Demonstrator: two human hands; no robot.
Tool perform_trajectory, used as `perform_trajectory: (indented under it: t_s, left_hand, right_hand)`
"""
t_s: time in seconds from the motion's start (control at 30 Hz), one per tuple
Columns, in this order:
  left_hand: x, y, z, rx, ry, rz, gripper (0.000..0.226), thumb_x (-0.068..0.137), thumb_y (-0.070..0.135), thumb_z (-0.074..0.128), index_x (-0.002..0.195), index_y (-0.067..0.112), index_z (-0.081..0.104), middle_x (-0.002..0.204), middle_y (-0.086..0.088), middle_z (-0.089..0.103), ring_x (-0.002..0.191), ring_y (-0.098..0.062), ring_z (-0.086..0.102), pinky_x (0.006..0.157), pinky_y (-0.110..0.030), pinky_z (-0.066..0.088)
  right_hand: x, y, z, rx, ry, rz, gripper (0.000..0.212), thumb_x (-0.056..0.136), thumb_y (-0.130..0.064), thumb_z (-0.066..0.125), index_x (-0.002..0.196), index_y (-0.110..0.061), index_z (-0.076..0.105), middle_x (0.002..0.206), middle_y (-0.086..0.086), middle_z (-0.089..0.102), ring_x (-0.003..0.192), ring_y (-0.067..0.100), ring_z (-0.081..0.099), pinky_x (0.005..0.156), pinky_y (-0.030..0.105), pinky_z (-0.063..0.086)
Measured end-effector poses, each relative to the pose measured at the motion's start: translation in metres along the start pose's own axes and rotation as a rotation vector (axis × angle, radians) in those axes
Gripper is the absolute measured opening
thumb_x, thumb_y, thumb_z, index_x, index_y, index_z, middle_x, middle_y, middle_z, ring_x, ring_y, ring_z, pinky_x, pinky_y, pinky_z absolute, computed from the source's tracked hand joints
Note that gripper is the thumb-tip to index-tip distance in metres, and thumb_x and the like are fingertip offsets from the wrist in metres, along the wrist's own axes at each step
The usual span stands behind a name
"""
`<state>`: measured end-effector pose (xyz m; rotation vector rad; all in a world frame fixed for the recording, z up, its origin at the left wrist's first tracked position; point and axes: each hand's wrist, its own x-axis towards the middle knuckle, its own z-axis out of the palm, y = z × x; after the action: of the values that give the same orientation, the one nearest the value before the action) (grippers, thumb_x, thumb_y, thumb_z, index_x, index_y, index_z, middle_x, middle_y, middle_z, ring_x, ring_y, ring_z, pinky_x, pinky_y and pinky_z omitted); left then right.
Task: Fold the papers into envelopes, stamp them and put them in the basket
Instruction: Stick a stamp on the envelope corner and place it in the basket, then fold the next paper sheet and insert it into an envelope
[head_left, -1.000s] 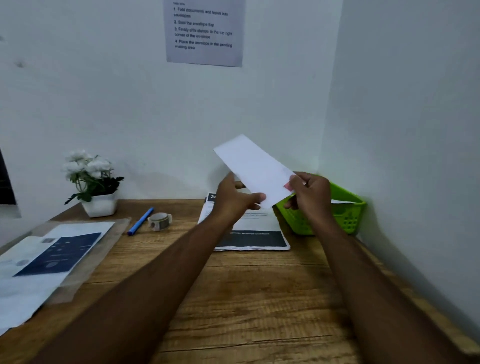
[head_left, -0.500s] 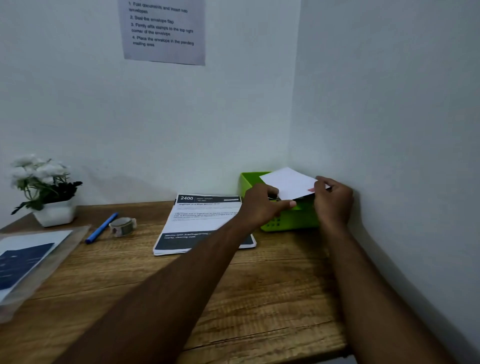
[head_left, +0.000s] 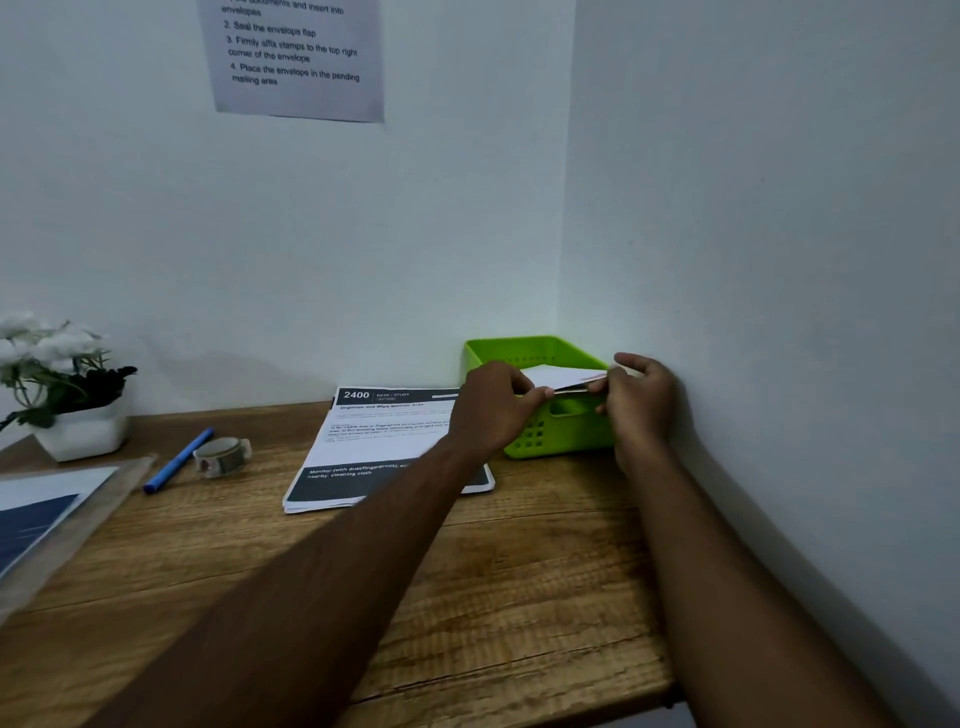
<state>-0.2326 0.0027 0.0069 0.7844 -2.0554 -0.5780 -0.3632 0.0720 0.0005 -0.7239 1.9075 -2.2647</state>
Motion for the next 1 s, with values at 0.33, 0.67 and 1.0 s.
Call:
perform_trajectory:
  t_s: [0.33,0.67,1.0]
  left_hand:
    - [-0.002,-0.008,-0.001,0.191,-0.062,0.024,0.037,0.086,0.046,0.062,0.111,0.019,0.066,0.122,0.001,0.06,0.115,-0.015,0.053,0.086,-0.028,0.039]
    - [-0.018,-0.047,-0.046,0.221,0.035,0.171,0.024,0.084,0.031,0.067,0.104,0.018,0.065,0.111,-0.002,0.06,0.101,-0.017,0.057,0.087,-0.035,0.045]
    - [-0.059,-0.106,-0.164,0.459,-0.249,-0.007,0.028,0.081,0.05,0.066,0.092,0.024,0.069,0.088,0.015,0.064,0.082,-0.004,0.06,0.068,-0.027,0.044]
  right_hand:
    - [-0.001,0.011,0.002,-0.113,0.044,-0.095,0.012,0.081,-0.025,0.07,0.089,-0.026,0.061,0.052,-0.006,0.061,0.054,0.012,0.062,0.074,0.047,0.057]
    - [-0.036,-0.003,0.022,-0.162,-0.13,-0.576,0.013,0.084,-0.034,0.07,0.085,-0.026,0.061,0.054,-0.004,0.057,0.052,0.011,0.056,0.053,0.028,0.04]
    - [-0.092,0.001,0.059,-0.69,-0.935,-0.915,0.031,0.074,-0.06,0.071,0.096,-0.038,0.069,0.09,-0.017,0.061,0.069,-0.007,0.048,0.059,0.018,0.03]
